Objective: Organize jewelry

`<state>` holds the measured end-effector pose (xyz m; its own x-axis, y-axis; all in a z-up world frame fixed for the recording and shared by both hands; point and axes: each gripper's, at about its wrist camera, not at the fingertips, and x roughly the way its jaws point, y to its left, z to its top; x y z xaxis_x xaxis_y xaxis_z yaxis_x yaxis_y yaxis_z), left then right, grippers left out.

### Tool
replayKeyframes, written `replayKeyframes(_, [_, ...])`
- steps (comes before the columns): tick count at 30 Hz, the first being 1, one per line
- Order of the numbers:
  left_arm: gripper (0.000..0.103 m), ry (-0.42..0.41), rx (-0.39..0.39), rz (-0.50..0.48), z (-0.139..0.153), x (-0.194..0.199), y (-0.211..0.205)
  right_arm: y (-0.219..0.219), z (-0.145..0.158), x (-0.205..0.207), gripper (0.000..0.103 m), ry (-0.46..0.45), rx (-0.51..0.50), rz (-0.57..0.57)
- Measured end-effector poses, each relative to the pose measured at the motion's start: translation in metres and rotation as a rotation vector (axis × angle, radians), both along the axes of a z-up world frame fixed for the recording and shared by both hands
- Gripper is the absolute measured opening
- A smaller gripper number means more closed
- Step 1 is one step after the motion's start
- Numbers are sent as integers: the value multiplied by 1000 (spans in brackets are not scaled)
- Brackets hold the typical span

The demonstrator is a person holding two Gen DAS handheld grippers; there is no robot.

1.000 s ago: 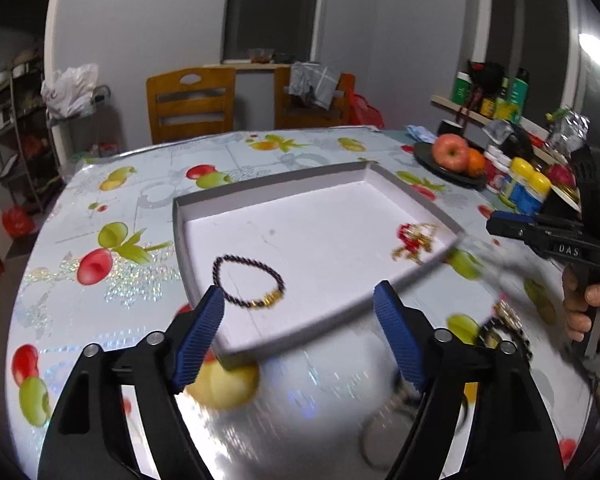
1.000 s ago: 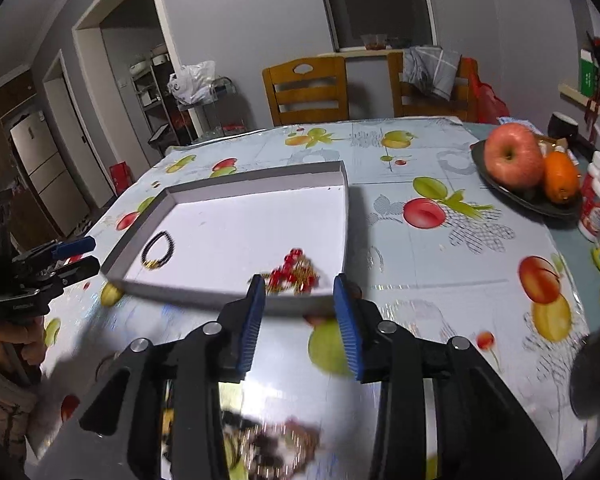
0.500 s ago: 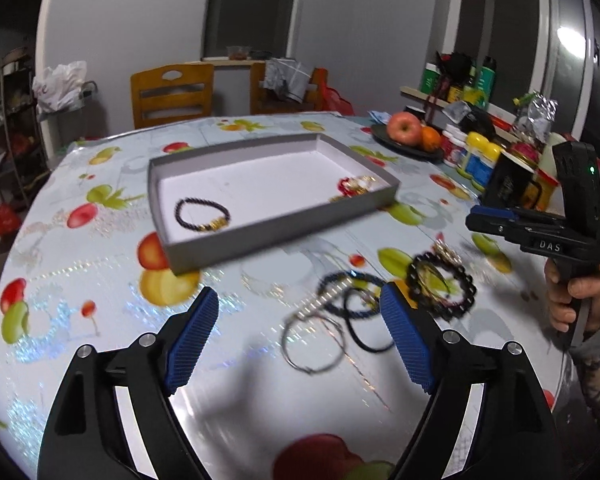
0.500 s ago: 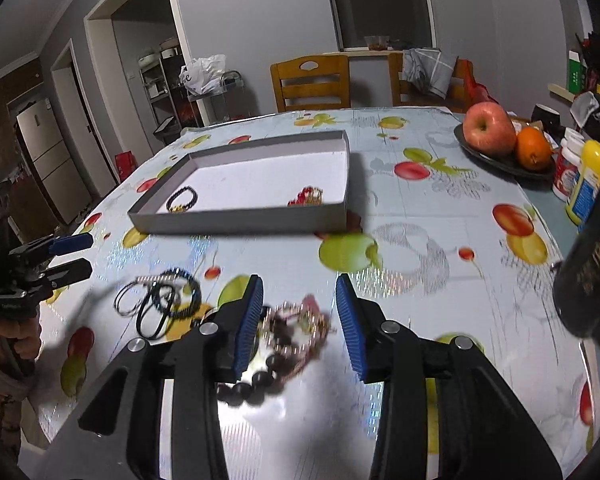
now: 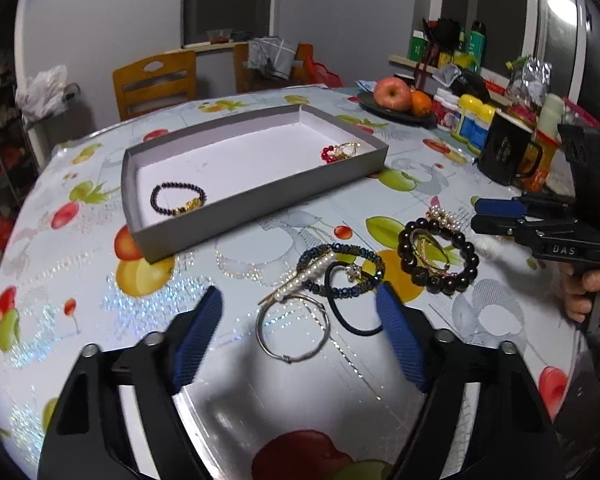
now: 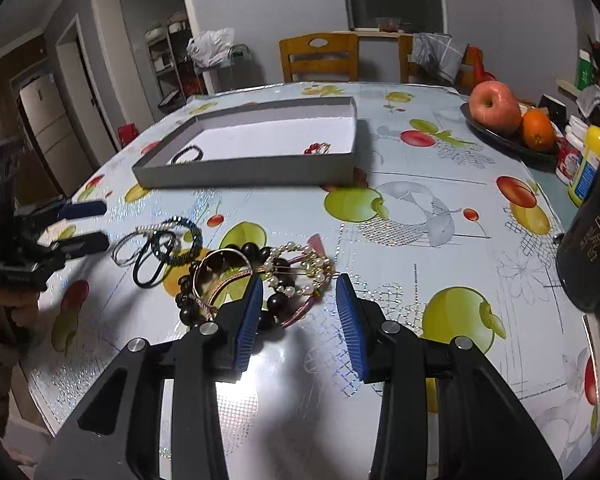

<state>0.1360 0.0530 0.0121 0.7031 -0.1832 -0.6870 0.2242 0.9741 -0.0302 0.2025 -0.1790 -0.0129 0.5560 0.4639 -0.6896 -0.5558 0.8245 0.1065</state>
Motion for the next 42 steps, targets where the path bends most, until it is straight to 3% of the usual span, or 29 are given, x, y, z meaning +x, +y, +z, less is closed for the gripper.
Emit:
replayKeyframes(3, [59,24,7,-15,0,7,-3,7,1,2,38,2,-25,16])
replayKeyframes(19, [56,93,53,-42,-18,45,-8,28,-10,15,36,34,-61,61])
replayKeyframes(23, [42,123,37,-56,-25,51,-8,28,-12,16,15,49,-55,70])
replayKeyframes(29, [8,129,11,-89,-25,47,-8,21,-7,16,7,37,-8,62])
replayKeyframes(42, [7,71,-78,-79,1,31,6,8,22,3,7,-26,37,53])
